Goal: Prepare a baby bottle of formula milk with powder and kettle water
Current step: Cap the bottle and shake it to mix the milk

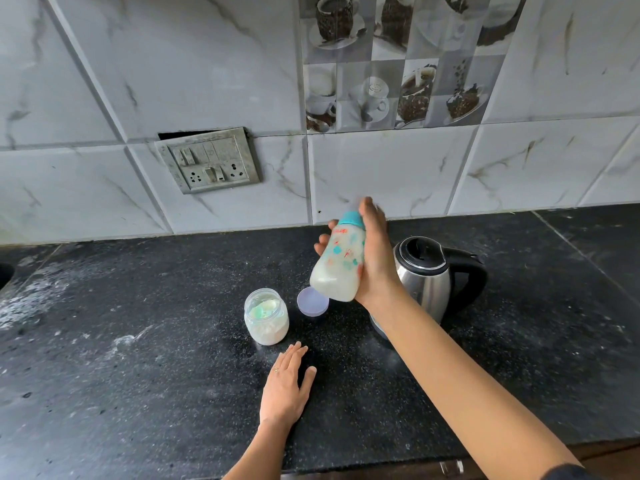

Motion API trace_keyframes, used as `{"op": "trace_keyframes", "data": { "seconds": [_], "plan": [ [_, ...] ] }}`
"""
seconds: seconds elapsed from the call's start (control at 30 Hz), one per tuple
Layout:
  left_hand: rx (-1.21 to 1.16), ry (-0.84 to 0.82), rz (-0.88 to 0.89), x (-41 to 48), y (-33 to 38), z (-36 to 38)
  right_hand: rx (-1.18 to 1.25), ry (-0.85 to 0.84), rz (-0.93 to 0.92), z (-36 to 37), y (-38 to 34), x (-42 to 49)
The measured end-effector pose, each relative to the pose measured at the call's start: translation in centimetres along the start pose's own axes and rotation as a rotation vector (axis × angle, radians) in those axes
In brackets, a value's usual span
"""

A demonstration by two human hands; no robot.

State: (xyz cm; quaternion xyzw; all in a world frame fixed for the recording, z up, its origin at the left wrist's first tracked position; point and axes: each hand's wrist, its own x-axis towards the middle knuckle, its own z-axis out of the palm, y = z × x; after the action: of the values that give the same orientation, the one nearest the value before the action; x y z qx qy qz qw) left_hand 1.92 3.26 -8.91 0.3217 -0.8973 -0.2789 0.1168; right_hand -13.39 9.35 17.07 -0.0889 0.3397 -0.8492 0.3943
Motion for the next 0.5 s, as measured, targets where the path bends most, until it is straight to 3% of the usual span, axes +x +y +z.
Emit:
{"op": "trace_keyframes", "data": {
  "seconds": [0.07,0.1,0.23,0.37,0.43,0.5],
  "plan": [
    [-0.001,-0.004,-0.001,0.0,0.0,0.0,-0.15,-0.12,-0.173,0.0,0.0,-0.2],
    [0.001,-0.004,0.001,0.0,0.0,0.0,-0.148,-0.134,-0.175,0.0,-0.2,0.1],
    [0.005,-0.009,-0.002,0.1,-0.1,0.0,0.227,0.019,0.136,0.4,-1.1,0.6],
    [-0.01,-0.009,-0.009,0.2,-0.2,0.1,0.133,-0.075,0.37,0.1,-0.3,-0.1],
    [-0.005,-0.012,-0.012,0.3,-0.4,0.3,0.131,-0.085,0.364,0.2,-0.4,0.3],
    [-0.001,-0.019,-0.013,0.2,-0.4,0.4,0.246,0.019,0.276,0.1,-0.9,1.3]
  ]
}}
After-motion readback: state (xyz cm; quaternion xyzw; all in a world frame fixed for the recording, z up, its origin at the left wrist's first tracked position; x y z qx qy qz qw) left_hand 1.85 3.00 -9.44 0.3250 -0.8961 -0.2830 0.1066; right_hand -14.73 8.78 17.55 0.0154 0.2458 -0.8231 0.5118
